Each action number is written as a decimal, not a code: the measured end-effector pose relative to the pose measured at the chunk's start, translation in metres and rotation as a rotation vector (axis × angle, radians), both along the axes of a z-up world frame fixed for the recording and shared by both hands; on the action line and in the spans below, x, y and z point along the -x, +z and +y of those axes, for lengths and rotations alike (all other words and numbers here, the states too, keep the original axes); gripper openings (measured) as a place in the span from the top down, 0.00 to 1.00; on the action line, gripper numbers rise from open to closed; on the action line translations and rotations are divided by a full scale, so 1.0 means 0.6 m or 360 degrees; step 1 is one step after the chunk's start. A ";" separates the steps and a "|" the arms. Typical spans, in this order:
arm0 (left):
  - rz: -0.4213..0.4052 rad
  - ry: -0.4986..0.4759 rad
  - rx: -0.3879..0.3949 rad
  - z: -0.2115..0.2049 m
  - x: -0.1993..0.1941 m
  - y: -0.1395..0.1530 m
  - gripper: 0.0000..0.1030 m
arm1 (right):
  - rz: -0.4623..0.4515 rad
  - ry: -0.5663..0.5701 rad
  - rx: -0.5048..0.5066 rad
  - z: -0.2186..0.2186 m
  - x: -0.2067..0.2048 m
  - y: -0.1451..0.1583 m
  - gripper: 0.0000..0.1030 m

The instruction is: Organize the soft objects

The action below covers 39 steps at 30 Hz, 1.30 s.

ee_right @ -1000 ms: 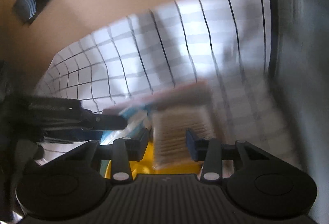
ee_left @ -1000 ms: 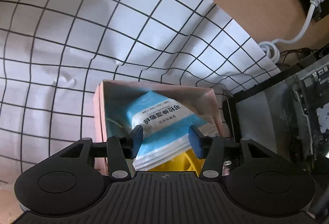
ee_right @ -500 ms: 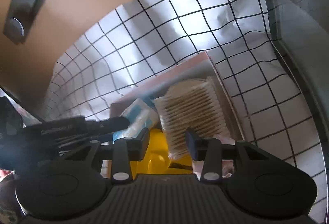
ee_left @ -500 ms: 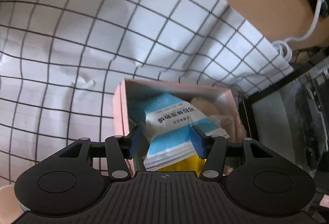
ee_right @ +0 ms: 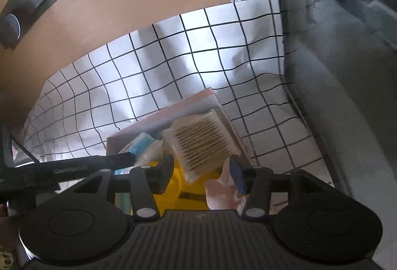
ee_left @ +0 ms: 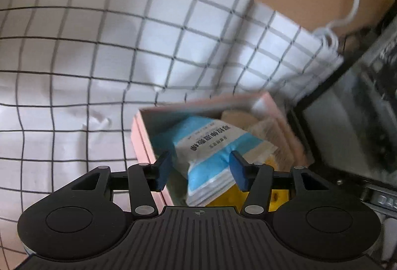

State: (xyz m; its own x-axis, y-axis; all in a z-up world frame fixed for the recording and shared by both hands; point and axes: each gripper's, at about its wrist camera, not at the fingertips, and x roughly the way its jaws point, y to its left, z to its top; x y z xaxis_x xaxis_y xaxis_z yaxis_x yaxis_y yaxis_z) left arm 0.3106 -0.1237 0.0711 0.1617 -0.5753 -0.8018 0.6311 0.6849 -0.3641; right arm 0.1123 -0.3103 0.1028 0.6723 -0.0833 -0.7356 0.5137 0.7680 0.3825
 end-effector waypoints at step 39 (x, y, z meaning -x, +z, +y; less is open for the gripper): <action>-0.0702 0.0903 -0.0272 0.194 0.435 -0.104 0.21 | -0.0097 0.0993 0.0543 0.152 0.115 -0.170 0.00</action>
State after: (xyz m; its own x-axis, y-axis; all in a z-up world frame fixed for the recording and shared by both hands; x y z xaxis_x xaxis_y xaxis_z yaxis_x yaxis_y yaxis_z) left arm 0.0496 -0.0075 0.0089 0.7252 -0.1805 -0.6644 0.2261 0.9739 -0.0177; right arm 0.0433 -0.2191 0.0009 0.7088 0.1116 -0.6965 -0.0756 0.9937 0.0824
